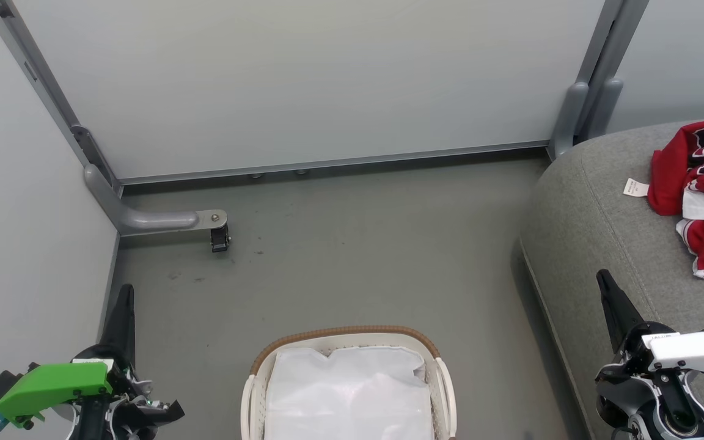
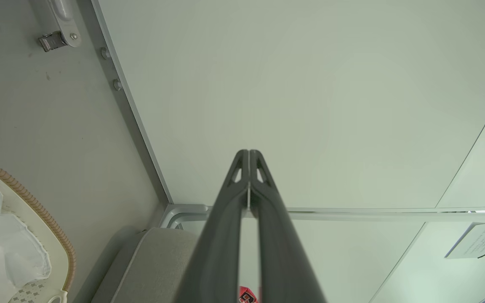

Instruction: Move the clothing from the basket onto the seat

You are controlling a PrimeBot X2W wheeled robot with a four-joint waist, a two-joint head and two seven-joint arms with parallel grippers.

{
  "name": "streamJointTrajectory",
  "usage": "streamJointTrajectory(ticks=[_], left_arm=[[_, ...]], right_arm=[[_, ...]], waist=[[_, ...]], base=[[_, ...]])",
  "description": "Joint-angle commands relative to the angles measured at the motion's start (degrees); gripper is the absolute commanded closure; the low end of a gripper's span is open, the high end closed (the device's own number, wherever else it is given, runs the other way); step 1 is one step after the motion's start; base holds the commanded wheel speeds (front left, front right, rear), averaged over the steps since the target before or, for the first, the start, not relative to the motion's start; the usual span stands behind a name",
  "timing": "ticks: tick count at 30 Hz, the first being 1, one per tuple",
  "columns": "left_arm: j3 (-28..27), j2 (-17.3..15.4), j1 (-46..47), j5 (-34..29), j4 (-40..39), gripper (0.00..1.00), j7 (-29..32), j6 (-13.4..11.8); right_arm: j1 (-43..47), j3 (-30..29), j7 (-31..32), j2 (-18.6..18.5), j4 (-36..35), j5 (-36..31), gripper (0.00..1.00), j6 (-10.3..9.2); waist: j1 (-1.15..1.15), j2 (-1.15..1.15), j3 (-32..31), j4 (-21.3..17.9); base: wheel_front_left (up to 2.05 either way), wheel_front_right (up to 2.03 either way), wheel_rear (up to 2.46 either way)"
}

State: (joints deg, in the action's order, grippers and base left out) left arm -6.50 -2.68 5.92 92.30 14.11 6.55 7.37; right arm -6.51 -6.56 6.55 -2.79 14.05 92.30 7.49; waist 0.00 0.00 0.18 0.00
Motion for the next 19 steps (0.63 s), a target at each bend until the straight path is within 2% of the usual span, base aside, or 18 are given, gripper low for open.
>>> streamJointTrajectory(ticks=[1,19], left_arm=[[-0.1,-0.4,0.7,0.2,-0.2,1.00,0.2,0.3],[-0.1,-0.4,0.7,0.2,-0.2,1.00,0.2,0.3]], right_arm=[[0.6,-0.1,0.2,-0.1,-0.2,0.2,1.00,0.00],[0.6,-0.1,0.2,-0.1,-0.2,0.2,1.00,0.00]], waist=[[0.00,0.00,0.0,0.0],[0.00,0.00,0.0,0.0]], base=[[0.00,0.00,0.00],[0.00,0.00,0.00]])
